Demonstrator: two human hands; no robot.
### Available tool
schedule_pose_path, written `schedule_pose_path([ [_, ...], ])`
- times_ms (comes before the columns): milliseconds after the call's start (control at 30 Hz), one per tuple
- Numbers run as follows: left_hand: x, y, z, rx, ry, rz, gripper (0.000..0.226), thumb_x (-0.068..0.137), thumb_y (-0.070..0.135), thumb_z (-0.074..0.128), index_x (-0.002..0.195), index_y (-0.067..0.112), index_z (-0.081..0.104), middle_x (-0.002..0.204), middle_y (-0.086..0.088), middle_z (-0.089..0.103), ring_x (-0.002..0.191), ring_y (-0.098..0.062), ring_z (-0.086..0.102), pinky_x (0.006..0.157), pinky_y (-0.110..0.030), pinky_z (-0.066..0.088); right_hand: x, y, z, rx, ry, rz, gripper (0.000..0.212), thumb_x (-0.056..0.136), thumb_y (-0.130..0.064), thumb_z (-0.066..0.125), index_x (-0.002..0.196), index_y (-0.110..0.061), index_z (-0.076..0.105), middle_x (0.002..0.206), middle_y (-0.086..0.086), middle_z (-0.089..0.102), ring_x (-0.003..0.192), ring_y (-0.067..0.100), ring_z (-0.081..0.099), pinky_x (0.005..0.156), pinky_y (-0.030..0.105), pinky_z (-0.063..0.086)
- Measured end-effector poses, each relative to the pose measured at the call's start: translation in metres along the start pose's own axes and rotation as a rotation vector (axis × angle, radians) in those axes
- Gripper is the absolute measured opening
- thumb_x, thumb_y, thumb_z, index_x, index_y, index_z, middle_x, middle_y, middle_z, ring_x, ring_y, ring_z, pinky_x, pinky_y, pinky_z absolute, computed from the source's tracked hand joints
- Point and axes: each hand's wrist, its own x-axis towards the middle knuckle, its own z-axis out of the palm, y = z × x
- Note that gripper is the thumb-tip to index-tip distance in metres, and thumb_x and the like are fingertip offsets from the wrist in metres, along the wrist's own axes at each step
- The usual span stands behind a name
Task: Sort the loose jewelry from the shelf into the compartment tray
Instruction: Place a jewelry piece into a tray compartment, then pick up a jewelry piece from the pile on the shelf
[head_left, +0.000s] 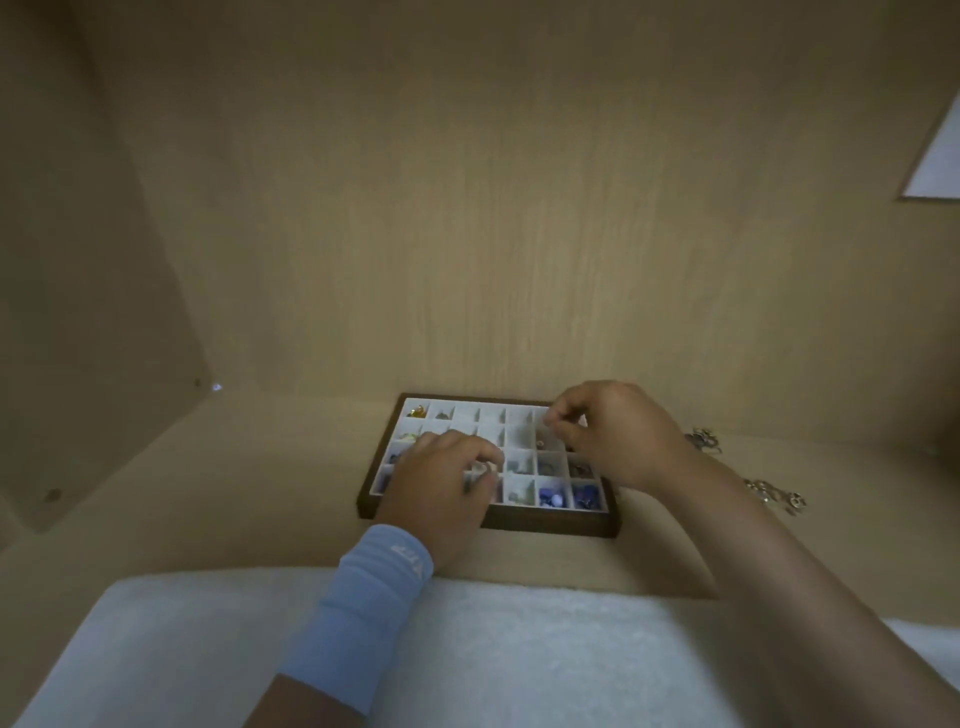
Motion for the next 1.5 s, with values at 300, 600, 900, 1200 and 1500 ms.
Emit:
schedule_pose_path([
  [300, 0.047, 0.061, 0.045, 0.052, -0.128, 0.071, 0.021, 0.094, 0.026, 0.052, 0.109, 0.034, 0.065, 0.114, 0.011, 0.062, 0.113, -0.014, 0.048, 0.101, -0.035, 0.042, -0.014, 0.07, -0.016, -0.211, -0.145, 0.153, 0.017, 0.092, -0.032, 0.065, 0.106, -0.035, 0.076, 0.112, -0.016, 0.071, 0.097, 0.01, 0.067, 0.088, 0.03, 0.053],
  [600, 0.051, 0.073, 0.081, 0.081, -0.053, 0.14, 0.019, 0.093, 0.024, 0.052, 0.106, 0.031, 0.065, 0.107, 0.01, 0.061, 0.107, -0.013, 0.047, 0.093, -0.033, 0.044, -0.006, 0.087, -0.003, -0.185, -0.1, 0.095, 0.012, 0.088, -0.033, 0.066, 0.089, -0.033, 0.078, 0.096, -0.011, 0.075, 0.089, 0.012, 0.067, 0.081, 0.03, 0.054],
  [900, 0.049, 0.069, 0.081, -0.262, 0.008, 0.059, 0.025, 0.089, 0.021, 0.065, 0.109, 0.037, 0.061, 0.088, 0.027, 0.058, 0.096, 0.002, 0.054, 0.086, -0.018, 0.043, -0.014, 0.083, -0.015, 0.759, -0.079, 0.249, 0.014, 0.094, -0.017, 0.067, 0.099, -0.007, 0.076, 0.053, -0.014, 0.063, 0.043, -0.001, 0.042, 0.043, 0.013, 0.034],
  [1200, 0.049, 0.065, 0.076, -0.551, 0.111, 0.019, 0.016, 0.083, 0.014, 0.074, 0.094, 0.026, 0.075, 0.084, 0.012, 0.073, 0.083, -0.003, 0.066, 0.075, -0.015, 0.051, -0.018, 0.072, -0.013, 0.953, -0.213, 0.3, 0.016, 0.094, -0.023, 0.066, 0.097, -0.011, 0.076, 0.059, -0.012, 0.066, 0.049, 0.005, 0.038, 0.045, 0.018, 0.025],
  [1500, 0.047, 0.056, 0.026, -0.599, -0.036, 0.014, 0.01, 0.082, 0.015, 0.074, 0.087, 0.022, 0.07, 0.079, 0.004, 0.072, 0.078, -0.015, 0.067, 0.075, -0.027, 0.057, -0.015, 0.041, -0.017, 0.899, -0.226, 0.063, 0.016, 0.099, -0.015, 0.058, 0.09, -0.01, 0.07, 0.06, -0.011, 0.064, 0.049, 0.004, 0.043, 0.044, 0.011, 0.033],
])
